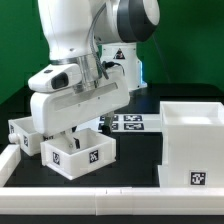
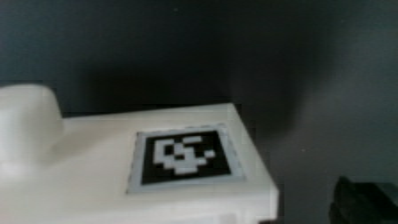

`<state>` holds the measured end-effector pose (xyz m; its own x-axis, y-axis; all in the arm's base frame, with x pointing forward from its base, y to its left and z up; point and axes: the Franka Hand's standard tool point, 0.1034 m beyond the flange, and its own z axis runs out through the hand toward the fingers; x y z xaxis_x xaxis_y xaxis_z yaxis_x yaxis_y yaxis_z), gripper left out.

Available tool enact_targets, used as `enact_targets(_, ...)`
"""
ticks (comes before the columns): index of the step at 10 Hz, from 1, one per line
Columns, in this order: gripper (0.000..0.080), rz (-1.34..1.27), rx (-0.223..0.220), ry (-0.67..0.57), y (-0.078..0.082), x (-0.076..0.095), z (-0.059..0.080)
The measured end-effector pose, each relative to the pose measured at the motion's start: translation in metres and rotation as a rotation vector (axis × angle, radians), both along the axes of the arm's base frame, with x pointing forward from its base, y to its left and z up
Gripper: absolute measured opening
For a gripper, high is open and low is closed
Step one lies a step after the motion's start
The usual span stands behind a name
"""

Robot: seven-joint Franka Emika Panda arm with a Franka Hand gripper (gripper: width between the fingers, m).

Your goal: Assemble drawer

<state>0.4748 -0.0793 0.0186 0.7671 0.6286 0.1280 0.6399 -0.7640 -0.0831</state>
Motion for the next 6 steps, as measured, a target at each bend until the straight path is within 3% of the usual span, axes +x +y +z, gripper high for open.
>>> enact_targets(1,0.0382,0.0,0.0,0.0,-0.0002,-0.0002,-0.0002)
enact_targets(2,0.0382,0.0,0.0,0.0,-0.0002,-0.0002,-0.0002)
enact_targets(4,0.0075,-0.001,0.0,0.001,-0.0003,-0.0003,-0.0002)
enact_targets(6,0.0041,-0.001,-0.003,-0.006,-0.0011,0.0013,0.0009)
